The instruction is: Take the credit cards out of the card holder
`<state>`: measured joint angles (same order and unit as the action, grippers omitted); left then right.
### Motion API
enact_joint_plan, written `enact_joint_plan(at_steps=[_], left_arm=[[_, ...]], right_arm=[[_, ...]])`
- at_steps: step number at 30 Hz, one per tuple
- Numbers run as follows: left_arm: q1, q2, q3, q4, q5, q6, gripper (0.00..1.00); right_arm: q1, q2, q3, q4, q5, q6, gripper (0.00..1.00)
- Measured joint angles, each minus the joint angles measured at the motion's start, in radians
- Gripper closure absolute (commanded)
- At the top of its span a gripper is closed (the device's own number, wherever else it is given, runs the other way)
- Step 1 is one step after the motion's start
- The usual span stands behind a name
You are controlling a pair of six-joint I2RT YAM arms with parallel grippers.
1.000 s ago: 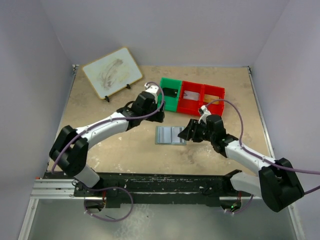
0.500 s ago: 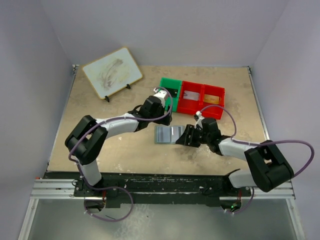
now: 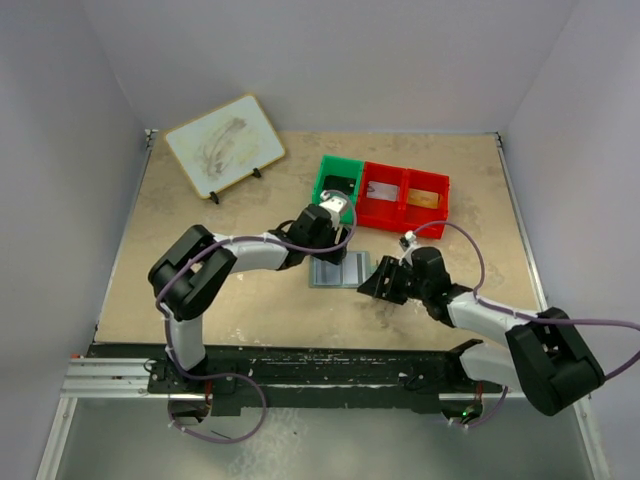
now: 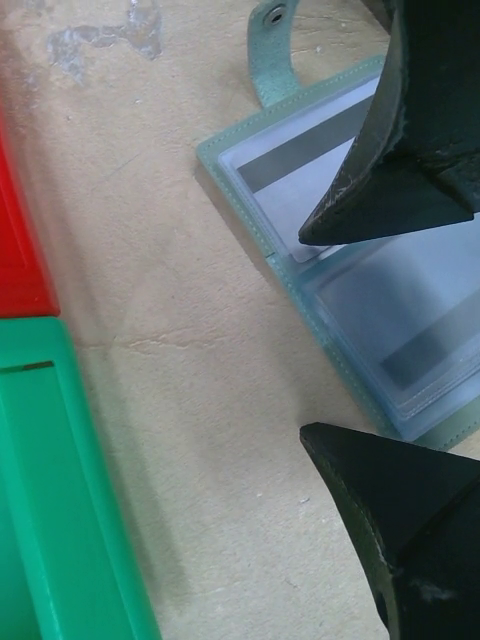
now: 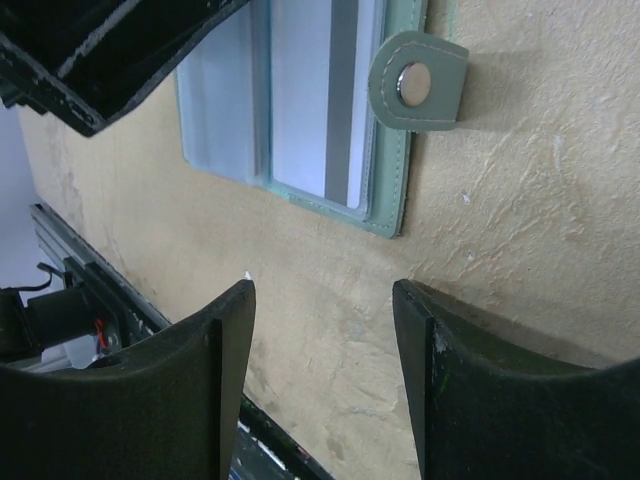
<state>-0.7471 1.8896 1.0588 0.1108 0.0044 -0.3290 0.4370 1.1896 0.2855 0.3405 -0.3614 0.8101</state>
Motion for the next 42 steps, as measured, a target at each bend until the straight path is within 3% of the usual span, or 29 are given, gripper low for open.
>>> enact_joint_plan(at_steps=[12, 21, 25, 33, 39, 42], left_arm=[[-0.098, -0.187, -0.27, 0.108, -0.034, -0.083, 0.38], [-0.272, -0.29, -0.424, 0.191, -0.15, -0.221, 0.39], [-0.382, -0.275, -0.435, 0.249, -0.201, -0.288, 0.4], [-0.551, -0.193, -0.396, 0.343, -0.287, -0.394, 0.4], [-0.605, -0.204, -0.398, 0.322, -0.353, -0.43, 0.38], [-0.604, -0.257, -0.414, 0.257, -0.397, -0.438, 0.37]], right_arm=[[0.001, 0.107, 0.042, 0.06, 0.01, 0.034, 0.39], [0.0, 0.207, 0.164, 0.013, 0.093, -0.05, 0.39], [0.0, 0.276, 0.222, 0.027, 0.096, -0.118, 0.41], [0.005, 0.369, 0.264, 0.104, -0.048, -0.236, 0.42], [0.015, 0.395, 0.308, 0.05, -0.139, -0.345, 0.44], [0.017, 0.382, 0.333, -0.025, -0.101, -0.369, 0.42]])
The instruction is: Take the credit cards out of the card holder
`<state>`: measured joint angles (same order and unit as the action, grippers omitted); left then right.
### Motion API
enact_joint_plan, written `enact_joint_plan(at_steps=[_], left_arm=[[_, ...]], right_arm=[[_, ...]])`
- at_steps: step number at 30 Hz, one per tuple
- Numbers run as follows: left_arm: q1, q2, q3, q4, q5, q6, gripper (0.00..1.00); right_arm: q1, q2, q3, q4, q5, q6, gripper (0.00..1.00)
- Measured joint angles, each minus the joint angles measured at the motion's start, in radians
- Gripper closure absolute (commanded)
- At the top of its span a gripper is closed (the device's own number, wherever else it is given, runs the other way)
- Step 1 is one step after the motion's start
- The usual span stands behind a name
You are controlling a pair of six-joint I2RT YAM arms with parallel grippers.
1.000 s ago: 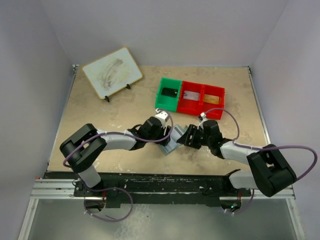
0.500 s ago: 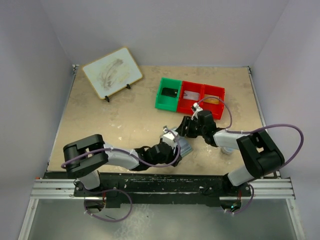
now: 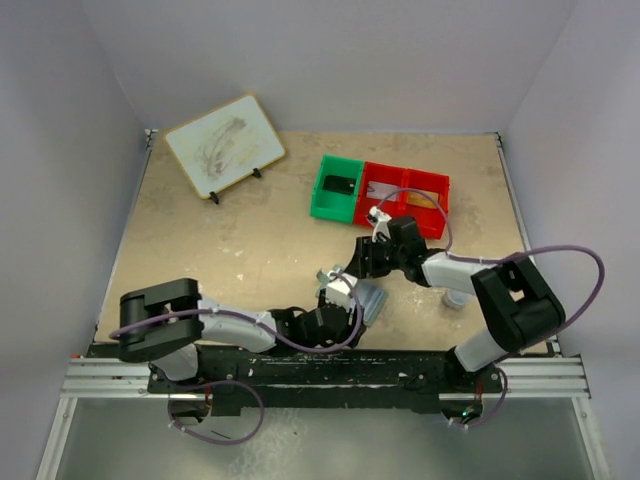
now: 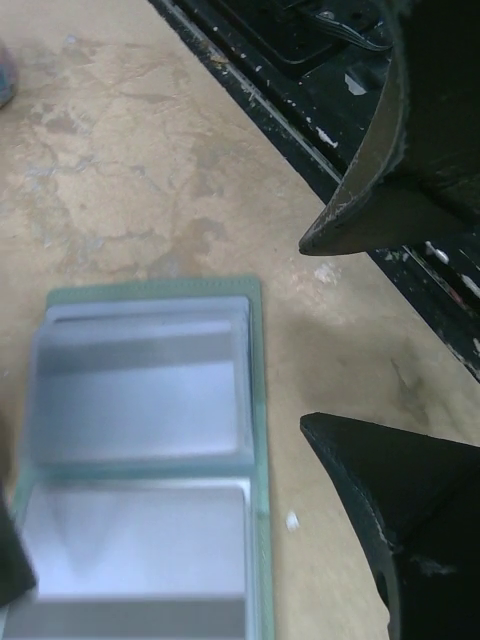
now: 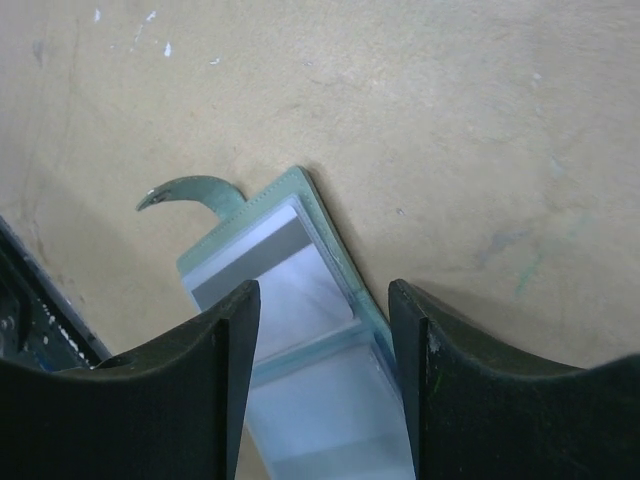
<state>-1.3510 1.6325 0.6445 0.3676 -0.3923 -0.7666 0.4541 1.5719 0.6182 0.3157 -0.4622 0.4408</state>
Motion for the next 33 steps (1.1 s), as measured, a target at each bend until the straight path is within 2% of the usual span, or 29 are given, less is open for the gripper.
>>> enact_joint_plan(at_steps=[6, 9, 12, 18, 25, 28, 33], left_arm=[[0.004, -0.214, -0.05, -0.134, -0.118, 0.001, 0.37], [0.043, -0.28, -0.053, -0.18, -0.14, 0.008, 0.42], [0.133, -0.292, -0.053, -0.214, -0.147, 0.012, 0.44], [0.254, -0.285, -0.041, -0.262, -0.159, 0.027, 0.5], [0.258, -0.206, 0.043, -0.265, -0.117, 0.037, 0.55], [0.26, -0.204, 0.045, -0.252, -0.105, 0.037, 0.6], [0.288, -0.203, 0.045, -0.245, -0.09, 0.007, 0.63]], right_arm=[[0.003, -0.228, -0.001, -0.138, 0.187, 0.056, 0.44], [0.003, -0.337, -0.021, -0.117, 0.214, 0.122, 0.47], [0.003, -0.386, -0.089, -0.065, 0.209, 0.204, 0.49], [0.006, -0.396, -0.23, -0.026, 0.182, 0.348, 0.52], [0.026, -0.397, -0.237, 0.013, 0.178, 0.414, 0.53], [0.044, -0.39, -0.236, 0.031, 0.178, 0.426, 0.54], [0.08, -0.312, -0.229, 0.073, 0.171, 0.443, 0.54]])
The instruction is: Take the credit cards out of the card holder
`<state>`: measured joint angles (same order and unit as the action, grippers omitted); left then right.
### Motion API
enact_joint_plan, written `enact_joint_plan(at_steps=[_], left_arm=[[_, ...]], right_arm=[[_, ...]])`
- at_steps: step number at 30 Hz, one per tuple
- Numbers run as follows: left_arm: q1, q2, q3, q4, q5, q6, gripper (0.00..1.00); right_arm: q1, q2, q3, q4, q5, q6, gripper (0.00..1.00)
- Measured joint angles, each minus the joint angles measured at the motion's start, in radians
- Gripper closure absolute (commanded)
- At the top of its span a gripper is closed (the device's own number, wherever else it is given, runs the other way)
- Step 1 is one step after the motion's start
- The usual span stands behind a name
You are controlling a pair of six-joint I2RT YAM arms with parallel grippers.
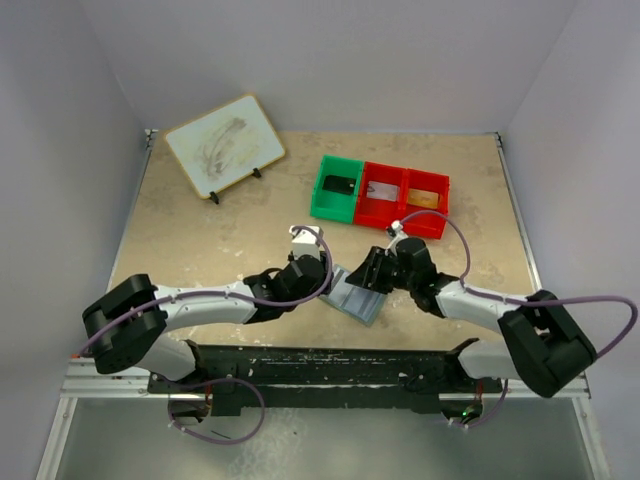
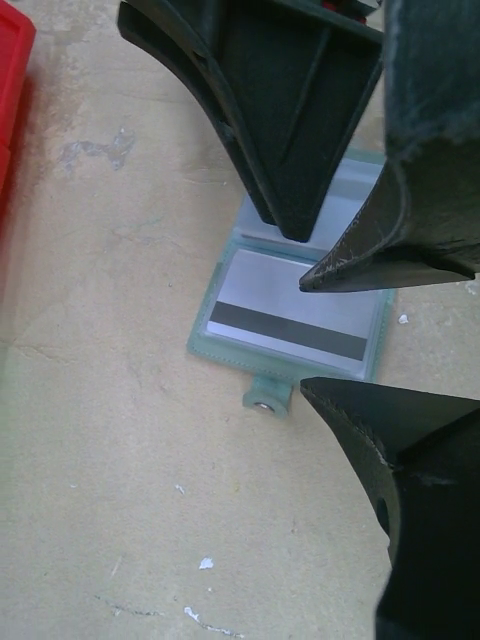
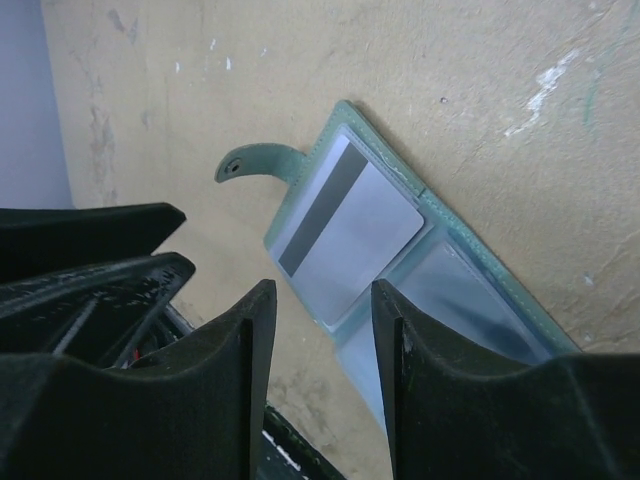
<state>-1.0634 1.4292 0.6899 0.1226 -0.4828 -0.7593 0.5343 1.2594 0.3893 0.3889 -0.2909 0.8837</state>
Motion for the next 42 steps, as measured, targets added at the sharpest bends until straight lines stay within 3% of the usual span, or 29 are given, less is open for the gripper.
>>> enact_joint_plan(at_steps=[7, 19, 30, 42], left_arm=[[0.023, -0.001, 0.0, 0.007, 0.007, -0.042, 0.6], [0.023, 0.12, 0.054, 0.04, 0.196, 0.016, 0.6], [0.028, 0.181, 0.137, -0.023, 0.172, 0.095, 0.65], [0.028, 0.213, 0.148, -0.043, 0.146, 0.099, 0.68]], right_arm=[[0.056, 0.114, 0.05, 0.005, 0.009, 0.0, 0.53], [0.073, 0.153, 0.06, -0.029, 0.089, 0.008, 0.52], [0.069, 0.149, 0.021, 0.037, 0.093, 0.072, 0.53], [0.07, 0.09, 0.025, -0.061, 0.098, 0.058, 0.53]])
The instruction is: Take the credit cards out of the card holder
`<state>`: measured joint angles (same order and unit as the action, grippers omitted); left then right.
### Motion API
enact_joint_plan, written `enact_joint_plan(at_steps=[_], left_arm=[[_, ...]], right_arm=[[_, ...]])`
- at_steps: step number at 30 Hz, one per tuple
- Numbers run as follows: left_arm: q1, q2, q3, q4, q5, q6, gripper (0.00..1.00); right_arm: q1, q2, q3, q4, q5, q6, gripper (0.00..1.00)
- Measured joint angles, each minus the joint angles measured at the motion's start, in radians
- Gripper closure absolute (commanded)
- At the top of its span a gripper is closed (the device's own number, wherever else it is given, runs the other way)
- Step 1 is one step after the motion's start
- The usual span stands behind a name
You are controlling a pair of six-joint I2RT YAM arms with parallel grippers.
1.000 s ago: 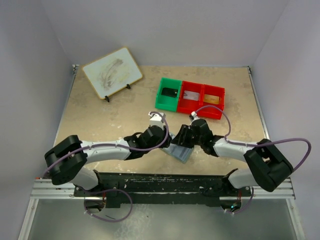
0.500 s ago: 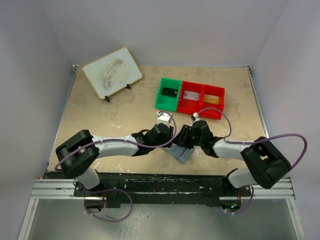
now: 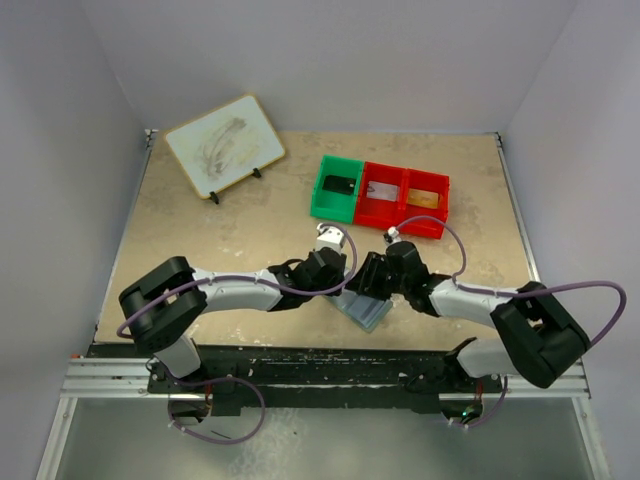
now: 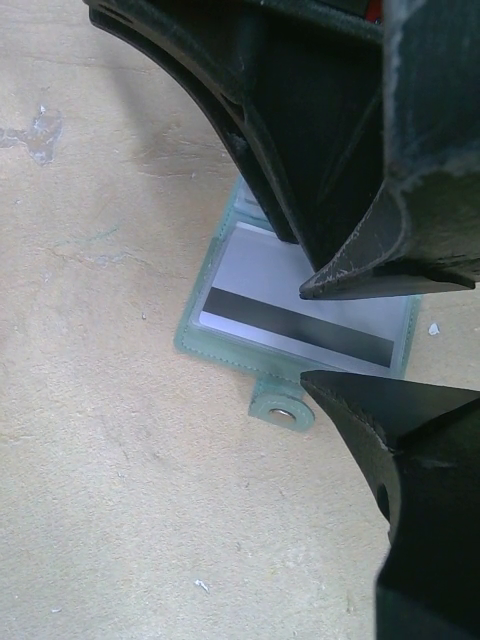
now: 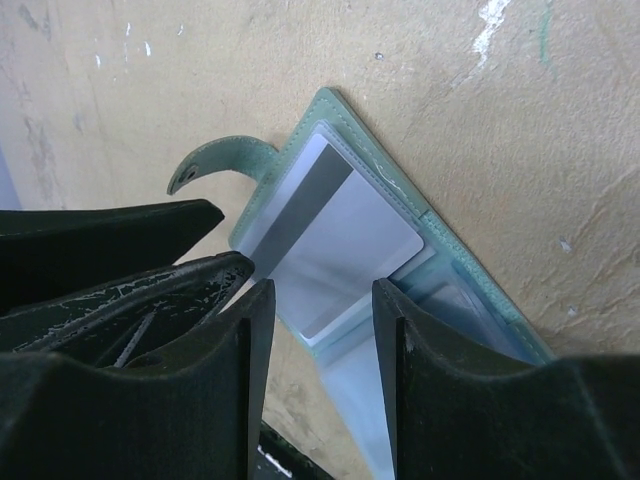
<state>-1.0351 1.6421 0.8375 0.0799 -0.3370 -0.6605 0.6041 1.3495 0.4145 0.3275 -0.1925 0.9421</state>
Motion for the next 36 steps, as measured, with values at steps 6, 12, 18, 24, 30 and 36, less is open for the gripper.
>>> enact_joint_plan(at_steps=[6, 12, 18, 24, 30, 36], left_arm=[[0.0, 0.0, 0.0, 0.001, 0.0, 0.0, 0.69], [0.0, 0.017, 0.0, 0.008, 0.012, 0.0, 0.72], [0.0, 0.048, -0.002, 0.008, 0.048, 0.004, 0.79], [0.001, 0.064, -0.011, 0.026, 0.06, 0.007, 0.83], [-0.001, 0.06, -0.055, 0.098, 0.056, -0.044, 0.84], [-0.024, 0.057, -0.081, 0.144, 0.038, -0.089, 0.84]], right_arm=[[0.0, -0.012, 0.001, -0.027, 0.001, 0.001, 0.52], [0.0, -0.014, 0.001, -0.032, 0.01, 0.013, 0.52], [0.003, -0.014, 0.001, -0.04, 0.035, 0.044, 0.52], [0.006, -0.014, 0.017, -0.079, 0.076, 0.079, 0.51], [0.006, -0.04, 0.043, -0.16, 0.133, 0.1, 0.51], [0.006, -0.081, 0.019, -0.171, 0.148, 0.126, 0.54]])
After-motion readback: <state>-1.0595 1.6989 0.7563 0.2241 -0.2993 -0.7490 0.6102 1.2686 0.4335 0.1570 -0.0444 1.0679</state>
